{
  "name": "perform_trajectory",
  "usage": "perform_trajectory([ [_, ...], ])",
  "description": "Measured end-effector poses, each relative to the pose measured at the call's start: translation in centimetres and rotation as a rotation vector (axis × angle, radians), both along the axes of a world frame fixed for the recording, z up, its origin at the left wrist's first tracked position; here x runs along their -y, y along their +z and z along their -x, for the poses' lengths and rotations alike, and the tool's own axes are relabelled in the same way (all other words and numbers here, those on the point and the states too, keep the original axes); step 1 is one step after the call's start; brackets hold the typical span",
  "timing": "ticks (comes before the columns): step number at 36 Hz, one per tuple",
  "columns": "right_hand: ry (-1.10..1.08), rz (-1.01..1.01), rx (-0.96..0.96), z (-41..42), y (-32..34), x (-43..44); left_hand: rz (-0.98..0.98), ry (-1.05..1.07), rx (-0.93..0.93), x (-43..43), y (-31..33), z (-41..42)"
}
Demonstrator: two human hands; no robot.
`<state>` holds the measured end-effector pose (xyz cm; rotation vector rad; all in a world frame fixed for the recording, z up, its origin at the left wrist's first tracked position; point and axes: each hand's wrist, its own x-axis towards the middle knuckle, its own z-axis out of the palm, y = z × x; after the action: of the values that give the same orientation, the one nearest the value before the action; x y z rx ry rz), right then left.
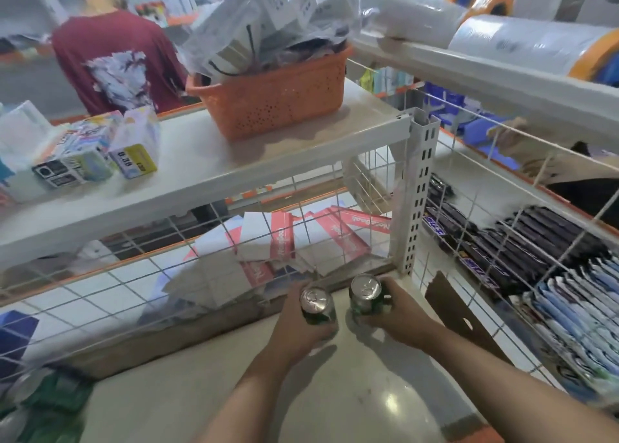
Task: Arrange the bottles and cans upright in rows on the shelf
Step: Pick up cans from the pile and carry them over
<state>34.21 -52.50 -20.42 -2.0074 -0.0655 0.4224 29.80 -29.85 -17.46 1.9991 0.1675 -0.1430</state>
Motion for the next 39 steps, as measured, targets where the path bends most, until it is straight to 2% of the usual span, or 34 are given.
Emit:
perform_trajectory([
  [8,-0.088,-0.128,0.035,-0.3,-2.4,-1.2,0.158,0.146,-0.046,0.9,-2.1,-0.7],
  [11,-0.089,-0.128,0.04,-0.4,-3.7,-1.4,0.115,0.199,-0.037,1.2,-2.7,-0.9],
  [16,-0.092,-0.101,0.053,-0.4,-4.3,-1.6,0.255,0.241,-0.053,2.6,-1.6,-0.6],
  [21,-0.079,-0.044,0.068,-0.6,-4.3,-1.8,0.283,0.283,-0.055,3.2,-1.1,-0.8],
  [27,-0.099,-0.023,0.089,-0.4,-3.8,-2.1,0.295,0.292,-0.075,3.4,-0.3,-0.7],
  [39,-0.083,-0.146,-0.034,-0.9,-3.9,-1.7,0.357,0.271,-0.072,3.8,1.1,-0.4],
])
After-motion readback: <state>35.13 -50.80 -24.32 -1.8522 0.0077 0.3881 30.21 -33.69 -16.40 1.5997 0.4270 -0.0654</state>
